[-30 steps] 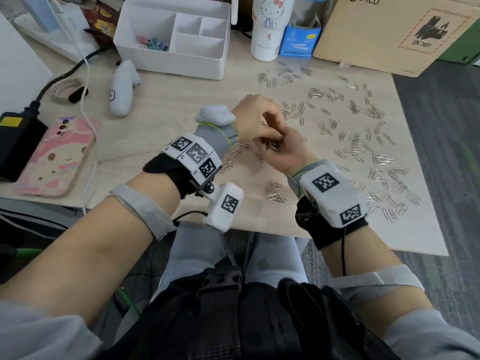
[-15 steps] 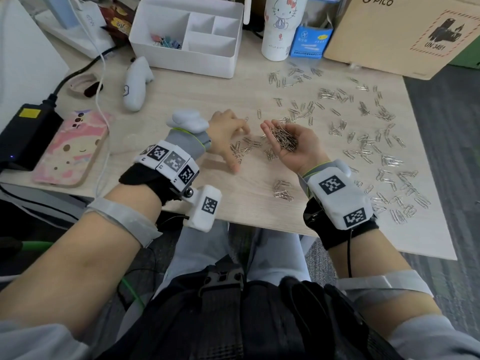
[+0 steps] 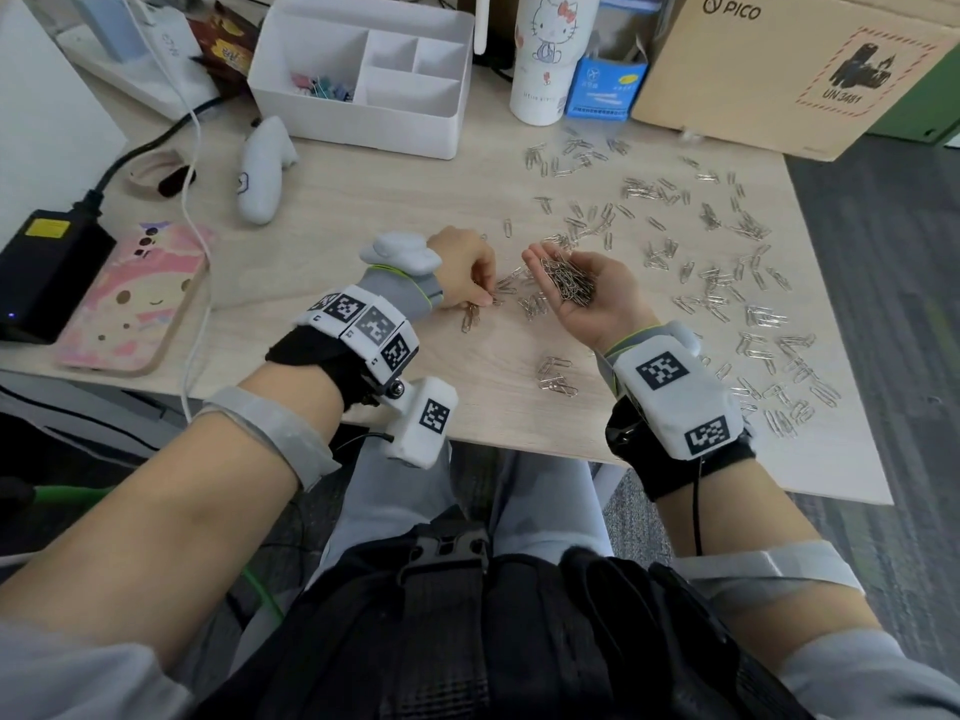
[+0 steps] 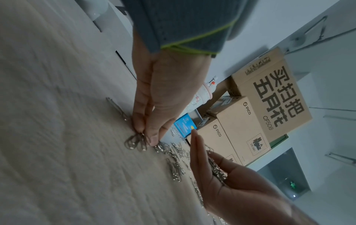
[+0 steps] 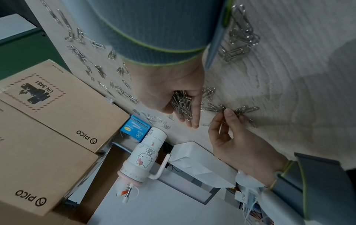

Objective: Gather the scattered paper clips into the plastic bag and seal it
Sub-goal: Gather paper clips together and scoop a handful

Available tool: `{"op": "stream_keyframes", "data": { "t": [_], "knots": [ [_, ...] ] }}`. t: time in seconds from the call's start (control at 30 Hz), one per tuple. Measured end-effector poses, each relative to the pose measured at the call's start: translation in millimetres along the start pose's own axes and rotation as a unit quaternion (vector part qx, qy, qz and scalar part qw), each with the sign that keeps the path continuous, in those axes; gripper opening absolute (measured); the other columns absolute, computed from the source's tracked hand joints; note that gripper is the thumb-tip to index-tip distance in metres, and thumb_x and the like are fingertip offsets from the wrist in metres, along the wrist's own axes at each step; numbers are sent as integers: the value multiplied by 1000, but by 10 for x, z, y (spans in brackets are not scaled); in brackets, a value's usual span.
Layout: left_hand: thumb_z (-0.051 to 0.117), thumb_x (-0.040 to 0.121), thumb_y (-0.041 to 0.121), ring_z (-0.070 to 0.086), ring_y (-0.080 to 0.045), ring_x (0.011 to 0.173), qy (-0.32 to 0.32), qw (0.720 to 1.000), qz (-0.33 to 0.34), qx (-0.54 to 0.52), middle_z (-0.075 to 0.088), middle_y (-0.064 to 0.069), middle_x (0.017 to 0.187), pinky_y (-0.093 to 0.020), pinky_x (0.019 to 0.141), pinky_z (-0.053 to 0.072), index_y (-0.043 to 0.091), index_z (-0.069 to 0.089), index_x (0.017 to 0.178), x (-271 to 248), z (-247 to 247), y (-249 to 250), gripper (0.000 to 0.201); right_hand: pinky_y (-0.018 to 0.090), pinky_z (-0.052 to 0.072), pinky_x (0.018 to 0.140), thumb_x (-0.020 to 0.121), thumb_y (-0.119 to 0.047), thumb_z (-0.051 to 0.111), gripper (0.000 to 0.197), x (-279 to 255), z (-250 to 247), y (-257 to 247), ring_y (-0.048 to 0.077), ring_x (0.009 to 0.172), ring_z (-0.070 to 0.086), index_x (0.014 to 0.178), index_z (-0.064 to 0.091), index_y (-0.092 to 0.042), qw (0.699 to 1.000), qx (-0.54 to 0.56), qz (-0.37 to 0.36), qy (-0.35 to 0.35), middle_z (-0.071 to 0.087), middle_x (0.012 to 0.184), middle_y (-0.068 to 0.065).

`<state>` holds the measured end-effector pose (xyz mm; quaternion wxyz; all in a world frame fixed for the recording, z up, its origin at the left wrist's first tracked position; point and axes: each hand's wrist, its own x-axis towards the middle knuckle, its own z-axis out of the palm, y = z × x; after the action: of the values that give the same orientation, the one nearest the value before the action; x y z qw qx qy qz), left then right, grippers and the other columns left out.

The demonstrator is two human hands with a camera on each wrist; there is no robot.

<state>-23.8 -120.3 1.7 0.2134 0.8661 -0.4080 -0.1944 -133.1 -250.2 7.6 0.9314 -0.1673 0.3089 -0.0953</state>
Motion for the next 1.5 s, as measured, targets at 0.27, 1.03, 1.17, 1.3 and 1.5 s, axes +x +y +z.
{"op": "stream_keyframes", "data": {
  "t": [0.27, 1.03, 1.17, 1.3, 1.5],
  "knots": [
    [74, 72, 7, 57, 3, 41, -3, 987, -10, -160, 63, 4, 55, -17, 54, 51, 14, 68, 74, 33, -103, -16, 9, 40, 56, 71, 95, -1, 34, 25, 54, -12, 15, 37, 83, 62, 85, 55, 9, 999, -33, -7, 10, 68, 73, 25],
    [69, 70, 38, 55, -20, 76, 264, 936, -230, -19, 59, -1, 76, -26, 70, 39, 13, 69, 78, -263, -726, -518, 27, 40, 42, 105, 98, -6, 30, 31, 286, 477, 414, 35, 126, 49, 90, 54, 12, 995, 34, 97, 8, 58, 111, 25],
    [70, 67, 48, 55, -27, 68, 154, 947, -276, 52, 64, -9, 73, -28, 63, 39, 10, 67, 70, -347, -703, -685, 38, 42, 39, 106, 99, -7, 28, 32, 308, 578, 530, 37, 127, 47, 91, 53, 13, 994, 15, 110, 7, 57, 109, 28],
    [67, 72, 34, 55, -27, 70, 121, 961, -246, 36, 68, -10, 79, -27, 63, 38, 10, 67, 69, -379, -668, -703, 24, 45, 37, 108, 99, -8, 27, 33, 335, 643, 651, 39, 127, 45, 94, 52, 14, 992, 1, 126, -4, 51, 130, 28],
    [61, 78, 23, 51, -19, 74, 127, 982, -135, -46, 55, 3, 62, -26, 69, 40, 9, 69, 79, -395, -659, -650, 17, 45, 39, 104, 98, -8, 28, 33, 327, 743, 734, 38, 124, 47, 96, 53, 14, 986, -47, 158, -36, 56, 111, 31]
  ]
}}
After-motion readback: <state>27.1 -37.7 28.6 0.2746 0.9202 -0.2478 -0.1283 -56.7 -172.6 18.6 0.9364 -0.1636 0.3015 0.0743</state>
